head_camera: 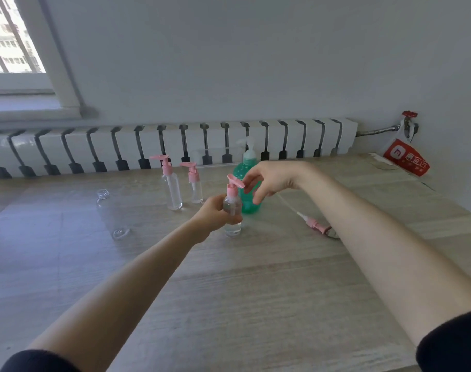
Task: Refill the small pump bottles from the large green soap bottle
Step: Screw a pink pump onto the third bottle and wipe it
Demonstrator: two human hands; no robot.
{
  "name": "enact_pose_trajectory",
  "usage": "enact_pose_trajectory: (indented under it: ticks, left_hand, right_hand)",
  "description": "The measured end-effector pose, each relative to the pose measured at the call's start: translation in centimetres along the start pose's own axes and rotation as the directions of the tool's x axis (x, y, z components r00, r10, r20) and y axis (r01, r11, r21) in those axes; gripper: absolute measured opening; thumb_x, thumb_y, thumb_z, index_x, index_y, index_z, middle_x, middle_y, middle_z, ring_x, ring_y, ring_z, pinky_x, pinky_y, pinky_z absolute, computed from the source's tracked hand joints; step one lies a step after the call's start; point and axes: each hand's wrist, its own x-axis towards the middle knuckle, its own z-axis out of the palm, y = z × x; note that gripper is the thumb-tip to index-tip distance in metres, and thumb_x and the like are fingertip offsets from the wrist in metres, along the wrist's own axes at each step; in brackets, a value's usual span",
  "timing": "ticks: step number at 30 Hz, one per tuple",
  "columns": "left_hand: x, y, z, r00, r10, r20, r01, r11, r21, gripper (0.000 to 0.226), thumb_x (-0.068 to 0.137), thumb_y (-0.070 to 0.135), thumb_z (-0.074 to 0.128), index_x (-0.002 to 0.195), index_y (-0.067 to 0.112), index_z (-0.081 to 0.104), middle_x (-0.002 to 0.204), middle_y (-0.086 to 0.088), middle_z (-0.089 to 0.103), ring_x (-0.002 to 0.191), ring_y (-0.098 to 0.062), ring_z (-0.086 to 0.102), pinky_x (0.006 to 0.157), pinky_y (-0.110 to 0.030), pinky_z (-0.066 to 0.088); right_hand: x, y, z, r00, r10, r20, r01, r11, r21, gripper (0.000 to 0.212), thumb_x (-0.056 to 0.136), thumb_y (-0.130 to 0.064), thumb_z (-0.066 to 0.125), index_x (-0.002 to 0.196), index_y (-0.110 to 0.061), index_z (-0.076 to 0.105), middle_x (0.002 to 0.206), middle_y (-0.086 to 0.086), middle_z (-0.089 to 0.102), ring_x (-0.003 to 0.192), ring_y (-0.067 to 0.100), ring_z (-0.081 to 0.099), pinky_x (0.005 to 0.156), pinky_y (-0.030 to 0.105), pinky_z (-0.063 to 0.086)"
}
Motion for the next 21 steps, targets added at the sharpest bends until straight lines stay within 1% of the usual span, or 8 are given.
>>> enact_pose_trajectory:
  ticks: [2, 4, 7, 10, 14, 16, 18, 21]
  left_hand:
    - [0.0, 0.0, 0.0, 1.0, 0.0, 0.013, 0.0, 1.0, 0.005, 0.044, 0.081, 0.0, 0.068, 0.121, 0.012, 0.054, 0.11, -0.006, 0.061, 0.102, -0.022, 0.058, 0.093, -0.037, 0.049]
    - [0.0, 0.1, 0.0, 1.0, 0.014, 0.017, -0.014, 1.0, -0.003, 0.042, 0.081, -0.002, 0.067, 0.119, 0.012, 0.055, 0.108, -0.006, 0.061, 0.096, -0.019, 0.058, 0.086, -0.033, 0.049]
    - [-0.1, 0.0, -0.1, 1.0, 0.017, 0.011, -0.017, 1.0, -0.006, 0.043, 0.081, -0.002, 0.066, 0.121, 0.009, 0.055, 0.104, -0.005, 0.06, 0.087, -0.014, 0.056, 0.076, -0.027, 0.047]
    - [0.1, -0.1, -0.1, 1.0, 0.011, 0.011, -0.011, 1.0, -0.008, 0.044, 0.081, -0.001, 0.067, 0.122, 0.009, 0.054, 0.103, -0.004, 0.06, 0.085, -0.013, 0.056, 0.073, -0.023, 0.047]
    - [0.2, -0.1, -0.1, 1.0, -0.002, 0.009, 0.002, 1.0, -0.027, 0.045, 0.081, -0.001, 0.067, 0.122, 0.01, 0.053, 0.104, -0.003, 0.06, 0.086, -0.013, 0.056, 0.079, -0.026, 0.048]
    - [0.2, -0.2, -0.1, 1.0, 0.001, 0.011, -0.001, 1.0, -0.019, 0.046, 0.081, 0.0, 0.068, 0.123, 0.011, 0.053, 0.107, -0.005, 0.06, 0.089, -0.015, 0.057, 0.082, -0.028, 0.048]
    - [0.1, -0.3, -0.1, 1.0, 0.008, 0.015, -0.008, 1.0, -0.019, 0.045, 0.08, 0.0, 0.068, 0.122, 0.01, 0.054, 0.109, -0.006, 0.061, 0.094, -0.018, 0.057, 0.082, -0.029, 0.049]
    - [0.1, -0.3, -0.1, 1.0, 0.02, 0.011, -0.02, 0.999, -0.026, 0.043, 0.08, 0.0, 0.068, 0.12, 0.01, 0.055, 0.106, -0.007, 0.061, 0.091, -0.017, 0.057, 0.077, -0.027, 0.048]
  right_hand:
    - [0.9, 1.0, 1.3, 0.988, -0.119, -0.096, 0.13, 0.985, 0.117, 0.045, 0.079, -0.002, 0.071, 0.122, -0.012, 0.061, 0.118, 0.001, 0.064, 0.111, 0.015, 0.059, 0.1, 0.034, 0.045]
    - [1.6, 1.4, 2.6, 0.964, -0.198, -0.18, 0.237, 0.944, 0.228, 0.035, 0.079, -0.004, 0.073, 0.113, -0.011, 0.066, 0.11, 0.0, 0.067, 0.107, 0.016, 0.061, 0.1, 0.033, 0.046]
    - [2.1, 1.8, 3.9, 0.928, -0.236, -0.289, 0.311, 0.918, 0.247, 0.029, 0.079, -0.013, 0.074, 0.108, -0.014, 0.068, 0.101, -0.007, 0.068, 0.099, 0.01, 0.062, 0.093, 0.027, 0.047]
    - [2.0, 1.8, 4.5, 0.892, -0.264, -0.366, 0.35, 0.917, 0.191, 0.03, 0.08, -0.023, 0.074, 0.107, -0.014, 0.065, 0.097, -0.009, 0.064, 0.093, 0.008, 0.06, 0.082, 0.021, 0.046]
    - [2.1, 1.5, 4.8, 0.873, -0.307, -0.378, 0.39, 0.905, 0.167, 0.032, 0.084, -0.024, 0.069, 0.112, -0.009, 0.064, 0.108, -0.001, 0.065, 0.097, 0.008, 0.059, 0.082, 0.015, 0.047]
    - [2.2, 1.5, 5.0, 0.869, -0.293, -0.398, 0.389, 0.903, 0.185, 0.029, 0.085, -0.023, 0.068, 0.111, -0.009, 0.066, 0.109, 0.0, 0.067, 0.098, 0.007, 0.059, 0.087, 0.018, 0.047]
    - [2.3, 1.7, 5.3, 0.868, -0.269, -0.418, 0.373, 0.908, 0.189, 0.024, 0.086, -0.023, 0.068, 0.107, -0.012, 0.067, 0.102, -0.006, 0.066, 0.093, 0.003, 0.058, 0.089, 0.023, 0.047]
    - [2.4, 1.8, 6.0, 0.849, -0.242, -0.471, 0.37, 0.907, 0.201, 0.016, 0.084, -0.021, 0.07, 0.099, -0.018, 0.068, 0.092, -0.014, 0.063, 0.09, 0.001, 0.058, 0.086, 0.023, 0.046]
